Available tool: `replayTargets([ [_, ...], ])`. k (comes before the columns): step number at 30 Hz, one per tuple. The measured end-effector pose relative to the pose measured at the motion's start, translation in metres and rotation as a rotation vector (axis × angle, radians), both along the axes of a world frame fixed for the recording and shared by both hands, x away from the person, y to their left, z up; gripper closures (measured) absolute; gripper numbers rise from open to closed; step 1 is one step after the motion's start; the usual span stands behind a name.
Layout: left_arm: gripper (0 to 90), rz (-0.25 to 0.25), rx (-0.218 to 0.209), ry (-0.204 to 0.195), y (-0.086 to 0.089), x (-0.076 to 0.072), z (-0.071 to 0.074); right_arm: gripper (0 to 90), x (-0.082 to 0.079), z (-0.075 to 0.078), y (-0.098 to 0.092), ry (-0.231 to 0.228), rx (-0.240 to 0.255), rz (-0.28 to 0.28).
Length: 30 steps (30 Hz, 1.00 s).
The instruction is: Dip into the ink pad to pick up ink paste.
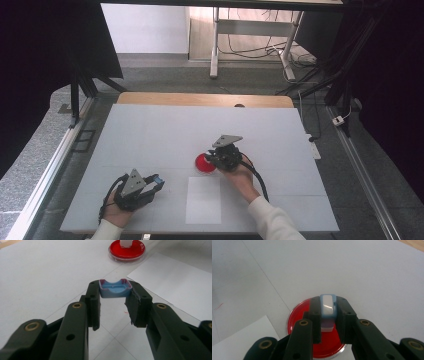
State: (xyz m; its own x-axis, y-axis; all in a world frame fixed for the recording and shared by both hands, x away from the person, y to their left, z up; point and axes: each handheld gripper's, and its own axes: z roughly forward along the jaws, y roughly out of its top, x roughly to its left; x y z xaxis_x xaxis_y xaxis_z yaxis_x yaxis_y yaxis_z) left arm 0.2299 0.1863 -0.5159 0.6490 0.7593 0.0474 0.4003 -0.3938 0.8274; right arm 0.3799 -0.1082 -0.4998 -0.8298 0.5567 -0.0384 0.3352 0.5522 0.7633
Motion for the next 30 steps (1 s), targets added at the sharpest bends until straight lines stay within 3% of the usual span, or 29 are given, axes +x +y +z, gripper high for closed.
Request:
replayTargets([
  [11,64.5,0.000,-0.001,0.000,0.000,0.000,0.000,75.6,-0.003,0.001,0.002,-0.025,-0.006,-0.007],
  [15,64.4,0.000,-0.002,0.002,0.001,0.001,0.000,75.5,-0.004,0.006,0.001,-0.025,0.014,-0.014],
  [24,64.4,-0.001,-0.003,0.001,0.001,0.001,0.000,75.5,-0.009,0.015,0.002,-0.040,0.069,0.015],
  [30,64.4,-0.001,-0.004,0.002,0.001,0.001,0.000,75.5,-0.013,0.016,0.008,-0.037,0.053,0.050],
])
